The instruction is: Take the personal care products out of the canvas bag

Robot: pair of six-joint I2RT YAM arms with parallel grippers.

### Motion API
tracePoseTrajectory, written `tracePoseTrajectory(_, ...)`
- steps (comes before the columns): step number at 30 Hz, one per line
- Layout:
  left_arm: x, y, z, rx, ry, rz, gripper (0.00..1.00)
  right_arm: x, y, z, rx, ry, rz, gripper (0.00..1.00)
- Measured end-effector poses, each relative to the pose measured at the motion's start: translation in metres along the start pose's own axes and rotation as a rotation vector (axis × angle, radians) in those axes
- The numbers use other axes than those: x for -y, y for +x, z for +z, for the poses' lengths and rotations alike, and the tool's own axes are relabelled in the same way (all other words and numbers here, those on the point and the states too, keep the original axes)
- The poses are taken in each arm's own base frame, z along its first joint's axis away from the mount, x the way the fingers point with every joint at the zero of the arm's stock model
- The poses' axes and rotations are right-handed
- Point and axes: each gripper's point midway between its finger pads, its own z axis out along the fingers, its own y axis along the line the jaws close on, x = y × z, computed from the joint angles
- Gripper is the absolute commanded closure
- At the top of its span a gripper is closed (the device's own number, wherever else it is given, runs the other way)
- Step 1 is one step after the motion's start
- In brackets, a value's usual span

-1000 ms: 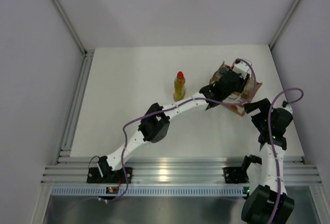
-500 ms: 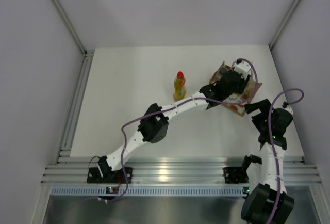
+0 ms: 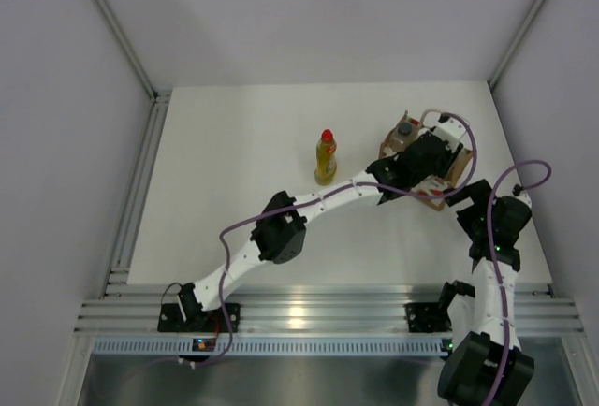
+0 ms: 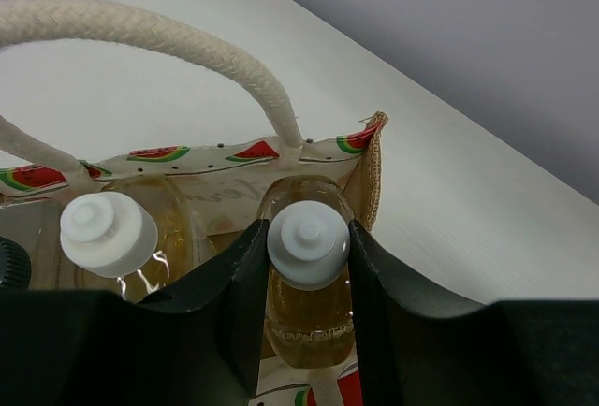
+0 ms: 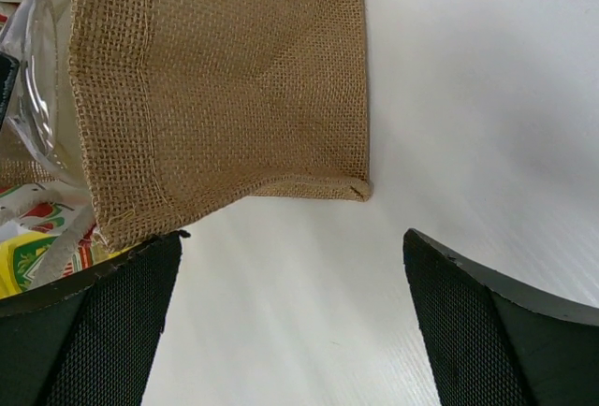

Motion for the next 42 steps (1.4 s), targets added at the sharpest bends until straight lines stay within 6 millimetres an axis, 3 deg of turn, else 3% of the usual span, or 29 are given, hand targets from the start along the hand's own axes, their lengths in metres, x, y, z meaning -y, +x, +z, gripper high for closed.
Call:
tracePoseTrajectory(9, -0.001, -0.03, -0.011, 0.041, -0.01, 0.015, 1.0, 0.001, 0.001, 0.001, -0.003, 0.004, 0.002, 0.0)
tracePoseTrajectory(25, -0.005, -0.115, -0.049, 0.173, -0.041, 0.013, 1.0, 0.001, 0.001, 0.001, -0.003, 0.004, 0.002, 0.01)
tracePoseTrajectory(36, -0.019, -0.184, -0.094, 0.27, -0.071, 0.014, 1.0, 0.002, 0.0, 0.001, 0.0, 0.007, 0.004, 0.01)
tracePoseTrajectory(42, -0.042, -0.216, -0.127, 0.306, -0.112, 0.015, 1.0, 0.003, -0.002, 0.001, 0.007, 0.013, 0.006, 0.01)
